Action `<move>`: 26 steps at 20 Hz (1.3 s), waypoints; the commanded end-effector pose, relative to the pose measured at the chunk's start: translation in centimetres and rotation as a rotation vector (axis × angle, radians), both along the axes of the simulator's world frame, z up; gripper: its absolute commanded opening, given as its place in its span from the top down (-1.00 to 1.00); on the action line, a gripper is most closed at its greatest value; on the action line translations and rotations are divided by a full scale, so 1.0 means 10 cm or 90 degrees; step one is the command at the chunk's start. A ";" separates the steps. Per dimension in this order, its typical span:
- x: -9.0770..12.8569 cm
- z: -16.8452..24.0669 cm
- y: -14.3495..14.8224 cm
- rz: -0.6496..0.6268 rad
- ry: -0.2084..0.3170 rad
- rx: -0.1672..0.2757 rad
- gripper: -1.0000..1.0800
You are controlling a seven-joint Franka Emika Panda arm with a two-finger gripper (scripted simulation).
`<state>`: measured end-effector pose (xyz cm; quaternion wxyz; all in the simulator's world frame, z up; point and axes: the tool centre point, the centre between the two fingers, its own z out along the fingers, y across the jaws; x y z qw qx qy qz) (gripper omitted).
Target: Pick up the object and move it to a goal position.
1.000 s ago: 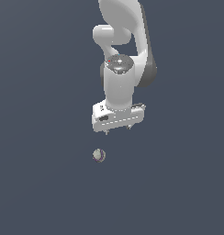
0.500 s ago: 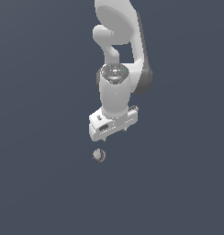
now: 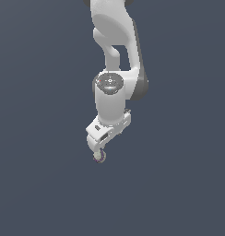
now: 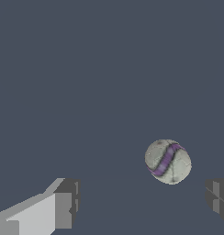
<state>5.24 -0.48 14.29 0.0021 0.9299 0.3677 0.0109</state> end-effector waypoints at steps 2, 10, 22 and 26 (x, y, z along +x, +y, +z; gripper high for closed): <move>0.04 -0.06 -0.06 0.058 0.002 -0.002 -0.92; 0.13 -0.20 -0.20 0.187 0.006 -0.006 -0.92; 0.25 -0.41 -0.42 0.376 0.011 -0.008 -0.92; 0.28 -0.47 -0.48 0.428 0.011 -0.008 -0.92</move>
